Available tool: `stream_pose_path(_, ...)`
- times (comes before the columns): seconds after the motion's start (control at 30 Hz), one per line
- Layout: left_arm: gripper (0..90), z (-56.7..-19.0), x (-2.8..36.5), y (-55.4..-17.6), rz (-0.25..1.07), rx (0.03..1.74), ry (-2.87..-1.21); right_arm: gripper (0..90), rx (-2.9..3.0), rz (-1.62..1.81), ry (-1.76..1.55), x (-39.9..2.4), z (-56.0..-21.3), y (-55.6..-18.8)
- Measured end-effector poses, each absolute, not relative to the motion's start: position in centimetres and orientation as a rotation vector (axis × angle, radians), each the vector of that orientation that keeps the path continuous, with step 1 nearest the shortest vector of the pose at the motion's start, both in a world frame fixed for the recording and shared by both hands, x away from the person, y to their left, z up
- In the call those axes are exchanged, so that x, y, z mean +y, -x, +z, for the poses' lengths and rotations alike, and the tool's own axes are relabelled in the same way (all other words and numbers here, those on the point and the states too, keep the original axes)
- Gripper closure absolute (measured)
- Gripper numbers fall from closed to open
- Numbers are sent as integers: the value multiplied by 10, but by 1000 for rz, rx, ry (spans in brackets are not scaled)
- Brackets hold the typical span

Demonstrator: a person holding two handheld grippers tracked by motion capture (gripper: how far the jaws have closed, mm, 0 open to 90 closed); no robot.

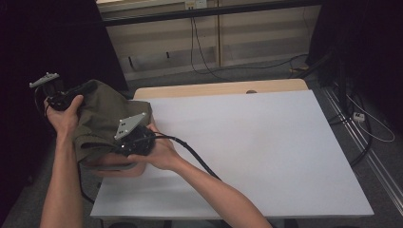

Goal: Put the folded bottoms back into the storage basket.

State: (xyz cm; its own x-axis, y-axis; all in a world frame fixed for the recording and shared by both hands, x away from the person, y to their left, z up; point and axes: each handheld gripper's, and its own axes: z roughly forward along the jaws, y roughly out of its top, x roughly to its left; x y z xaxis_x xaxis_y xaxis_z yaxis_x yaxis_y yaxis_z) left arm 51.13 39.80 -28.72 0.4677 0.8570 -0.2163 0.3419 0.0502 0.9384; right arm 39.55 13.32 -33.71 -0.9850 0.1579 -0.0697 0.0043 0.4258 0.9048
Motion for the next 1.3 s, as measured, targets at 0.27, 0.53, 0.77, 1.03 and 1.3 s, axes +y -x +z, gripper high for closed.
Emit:
stream_pose_path(0.27, 862, -302, 407, -514, 517, 1090, -1529, 824, 2527, 1580, -167, 143, -345, -393)
stream_pose_path(0.53, 861, -317, 412, -518, 479, 1103, -1538, 820, 2535, 1570, -178, 148, -350, -390)
stream_pose_path(0.77, 861, -324, 413, -521, 464, 1121, -1560, 819, 2544, 1569, -185, 151, -353, -391)
stream_pose_path(1.03, 861, -336, 416, -524, 447, 1140, -1573, 820, 2560, 1558, -185, 153, -356, -393)
stream_pose_path(1.3, 861, -343, 417, -530, 455, 1160, -1591, 818, 2569, 1552, -204, 157, -362, -399)
